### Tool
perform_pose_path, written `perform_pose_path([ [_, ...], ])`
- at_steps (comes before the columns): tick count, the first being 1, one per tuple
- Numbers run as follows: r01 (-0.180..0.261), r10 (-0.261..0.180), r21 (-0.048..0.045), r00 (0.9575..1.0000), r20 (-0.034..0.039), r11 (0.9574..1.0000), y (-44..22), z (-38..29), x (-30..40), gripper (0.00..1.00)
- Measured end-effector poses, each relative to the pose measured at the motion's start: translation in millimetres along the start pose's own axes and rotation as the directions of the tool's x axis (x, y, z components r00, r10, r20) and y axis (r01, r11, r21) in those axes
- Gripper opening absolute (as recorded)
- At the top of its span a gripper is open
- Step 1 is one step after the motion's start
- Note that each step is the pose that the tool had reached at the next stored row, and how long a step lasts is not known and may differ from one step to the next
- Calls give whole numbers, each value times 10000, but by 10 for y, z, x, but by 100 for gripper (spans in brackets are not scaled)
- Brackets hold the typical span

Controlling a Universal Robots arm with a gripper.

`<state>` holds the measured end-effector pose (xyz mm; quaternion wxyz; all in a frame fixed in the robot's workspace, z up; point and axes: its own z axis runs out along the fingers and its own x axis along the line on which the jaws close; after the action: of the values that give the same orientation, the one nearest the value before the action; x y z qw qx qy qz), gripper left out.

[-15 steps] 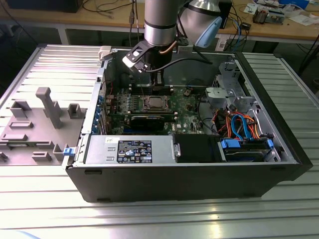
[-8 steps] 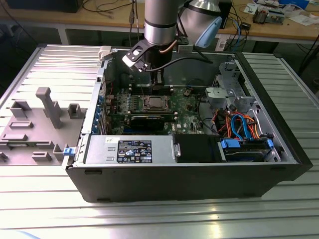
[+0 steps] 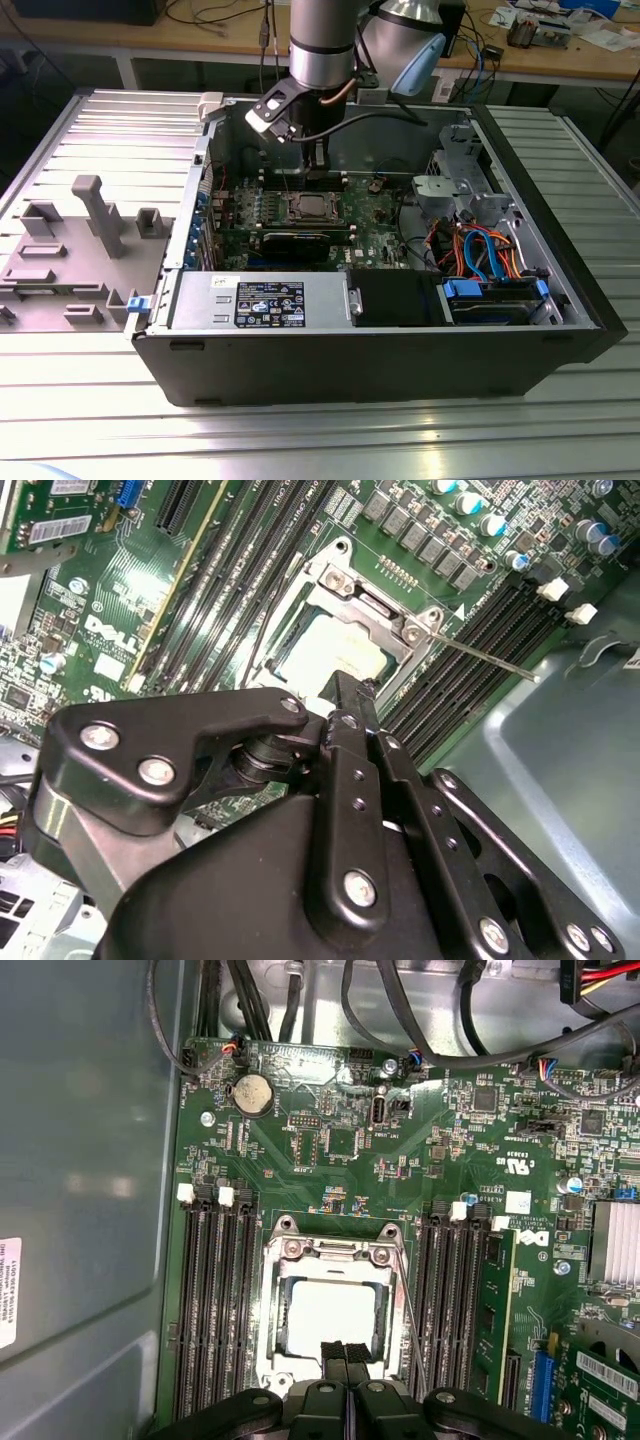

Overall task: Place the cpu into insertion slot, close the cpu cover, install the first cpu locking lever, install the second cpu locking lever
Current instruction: 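Install the first cpu locking lever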

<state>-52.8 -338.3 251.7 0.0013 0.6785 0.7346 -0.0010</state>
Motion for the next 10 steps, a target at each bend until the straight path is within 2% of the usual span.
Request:
perform_pose_path([
  [6, 0, 0, 0, 10000, -1, 10000, 0, -8, 0, 11],
  [10, 0, 0, 1, 10000, 1, 10000, 0, -37, 0, 11],
])
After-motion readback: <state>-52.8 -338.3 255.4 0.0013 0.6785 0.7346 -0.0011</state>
